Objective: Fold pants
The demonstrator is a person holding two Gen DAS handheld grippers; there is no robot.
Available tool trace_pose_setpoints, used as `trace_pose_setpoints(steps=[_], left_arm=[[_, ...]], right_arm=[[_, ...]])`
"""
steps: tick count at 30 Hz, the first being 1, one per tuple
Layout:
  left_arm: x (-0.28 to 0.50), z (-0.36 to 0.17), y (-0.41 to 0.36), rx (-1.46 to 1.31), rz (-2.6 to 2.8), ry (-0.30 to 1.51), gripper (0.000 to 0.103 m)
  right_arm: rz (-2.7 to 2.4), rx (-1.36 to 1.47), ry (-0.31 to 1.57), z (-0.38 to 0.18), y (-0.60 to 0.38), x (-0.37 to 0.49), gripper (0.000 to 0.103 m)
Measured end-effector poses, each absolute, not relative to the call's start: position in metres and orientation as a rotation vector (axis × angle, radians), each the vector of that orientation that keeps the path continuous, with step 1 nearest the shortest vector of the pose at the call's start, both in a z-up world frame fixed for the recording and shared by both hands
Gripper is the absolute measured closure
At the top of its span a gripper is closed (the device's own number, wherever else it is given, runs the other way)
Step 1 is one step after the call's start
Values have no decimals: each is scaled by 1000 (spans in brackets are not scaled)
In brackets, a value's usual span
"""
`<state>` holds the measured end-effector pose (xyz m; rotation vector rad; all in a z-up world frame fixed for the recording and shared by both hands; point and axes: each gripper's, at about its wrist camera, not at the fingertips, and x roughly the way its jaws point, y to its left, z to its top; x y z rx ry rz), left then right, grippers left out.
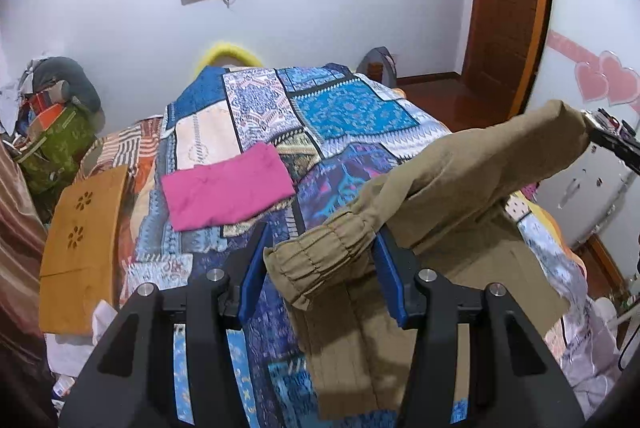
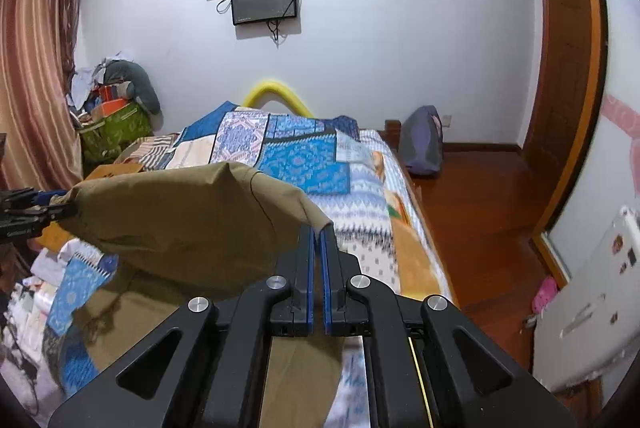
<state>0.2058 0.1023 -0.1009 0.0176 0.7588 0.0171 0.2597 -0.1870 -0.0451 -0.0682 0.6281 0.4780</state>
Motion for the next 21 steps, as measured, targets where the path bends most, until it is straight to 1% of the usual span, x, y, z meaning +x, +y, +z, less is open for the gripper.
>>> trace_pose_setpoints(steps=[7,15,21], left_arm=[[172,-131,106,-22,-16,804,52],[147,-167,99,-12,-42,885,52],[132,-184,91,24,-36,918,52]], right_arm=[[487,-33,704,-74,-200,226,100],[469,12,839,-124,-217,202,100],[461,-45,913,-154,-216,182,100]])
